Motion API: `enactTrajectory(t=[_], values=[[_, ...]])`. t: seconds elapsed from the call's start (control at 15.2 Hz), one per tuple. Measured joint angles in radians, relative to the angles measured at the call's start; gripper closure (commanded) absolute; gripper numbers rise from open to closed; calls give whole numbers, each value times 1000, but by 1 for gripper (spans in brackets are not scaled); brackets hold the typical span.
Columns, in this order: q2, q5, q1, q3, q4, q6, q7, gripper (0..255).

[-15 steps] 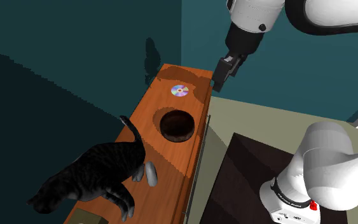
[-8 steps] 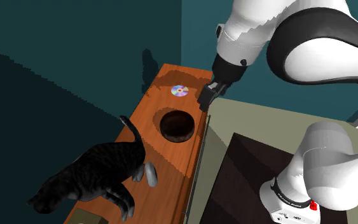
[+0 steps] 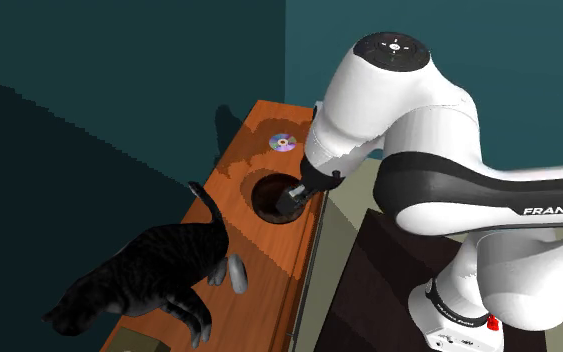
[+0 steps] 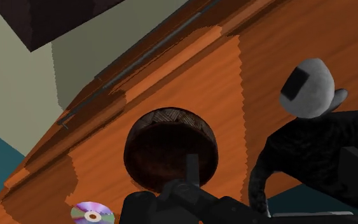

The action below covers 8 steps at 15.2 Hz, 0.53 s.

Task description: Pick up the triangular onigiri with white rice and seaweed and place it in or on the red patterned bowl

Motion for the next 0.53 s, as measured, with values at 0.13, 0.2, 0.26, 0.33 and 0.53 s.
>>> enactTrajectory(t=[0.13,0.2,0.26,0.33,0.53], values=[[58,-2,-13,56,-15,86,71,0],[79,-4,-21,81,-30,128,106,0],[110,-8,-29,117,-32,167,149,0],[153,-19,-47,149,-24,209,190,0],[249,-63,-101,250,-29,324,322,0]])
